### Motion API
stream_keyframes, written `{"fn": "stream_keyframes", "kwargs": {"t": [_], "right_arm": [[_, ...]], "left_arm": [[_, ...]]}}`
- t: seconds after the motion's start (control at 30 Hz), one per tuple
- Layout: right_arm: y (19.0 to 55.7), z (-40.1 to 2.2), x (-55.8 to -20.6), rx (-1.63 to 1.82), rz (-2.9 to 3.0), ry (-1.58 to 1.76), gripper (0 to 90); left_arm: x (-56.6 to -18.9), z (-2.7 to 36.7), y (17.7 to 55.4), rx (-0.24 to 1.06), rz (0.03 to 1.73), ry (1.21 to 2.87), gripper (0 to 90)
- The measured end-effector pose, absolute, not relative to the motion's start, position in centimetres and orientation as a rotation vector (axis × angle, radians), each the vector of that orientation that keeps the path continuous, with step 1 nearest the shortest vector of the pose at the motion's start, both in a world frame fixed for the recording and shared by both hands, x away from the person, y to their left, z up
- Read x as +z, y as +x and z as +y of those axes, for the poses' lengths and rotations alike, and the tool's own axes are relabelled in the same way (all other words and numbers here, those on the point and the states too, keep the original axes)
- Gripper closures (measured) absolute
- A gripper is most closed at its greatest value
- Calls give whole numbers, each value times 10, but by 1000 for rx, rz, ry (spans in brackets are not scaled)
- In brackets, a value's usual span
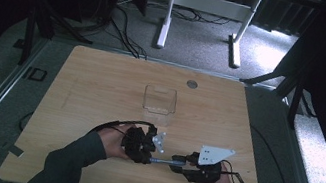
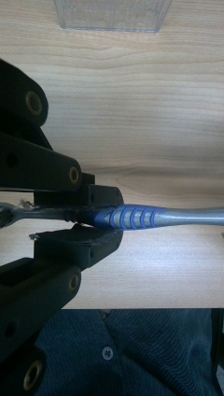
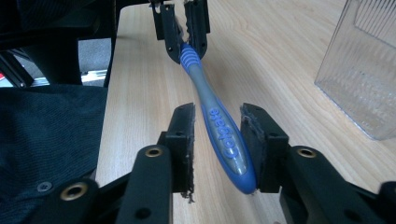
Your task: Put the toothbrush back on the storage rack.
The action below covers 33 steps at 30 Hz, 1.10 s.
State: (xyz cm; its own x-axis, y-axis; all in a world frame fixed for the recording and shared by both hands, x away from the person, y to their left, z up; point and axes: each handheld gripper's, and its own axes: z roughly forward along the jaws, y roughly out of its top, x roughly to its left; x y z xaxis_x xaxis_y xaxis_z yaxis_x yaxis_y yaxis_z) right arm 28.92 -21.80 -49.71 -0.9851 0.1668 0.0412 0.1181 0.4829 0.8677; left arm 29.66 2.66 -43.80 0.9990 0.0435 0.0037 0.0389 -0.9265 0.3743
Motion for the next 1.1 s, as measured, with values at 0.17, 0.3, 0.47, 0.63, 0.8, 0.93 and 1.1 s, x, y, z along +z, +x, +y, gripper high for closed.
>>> {"fn": "stream_keyframes", "kwargs": {"t": [0.17,0.3,0.47,0.63,0.8,0.93,1.1], "right_arm": [[289,-218,-497,1555,2668,242,730],[289,-219,-498,1559,2672,230,766],[289,-220,-498,1569,2669,231,781],[289,-220,-499,1559,2659,245,783],[290,-221,-498,1560,2641,266,783],[290,-222,-497,1557,2626,285,783],[291,-223,-497,1548,2605,327,783]], "left_arm": [[-438,25,298,31,56,2763,784],[-439,25,302,47,87,2762,766],[-441,25,306,52,154,2733,728],[-438,27,308,61,218,2690,643],[-428,36,309,115,292,2596,585],[-424,46,309,143,361,2515,567],[-421,57,309,207,443,2439,528]]}}
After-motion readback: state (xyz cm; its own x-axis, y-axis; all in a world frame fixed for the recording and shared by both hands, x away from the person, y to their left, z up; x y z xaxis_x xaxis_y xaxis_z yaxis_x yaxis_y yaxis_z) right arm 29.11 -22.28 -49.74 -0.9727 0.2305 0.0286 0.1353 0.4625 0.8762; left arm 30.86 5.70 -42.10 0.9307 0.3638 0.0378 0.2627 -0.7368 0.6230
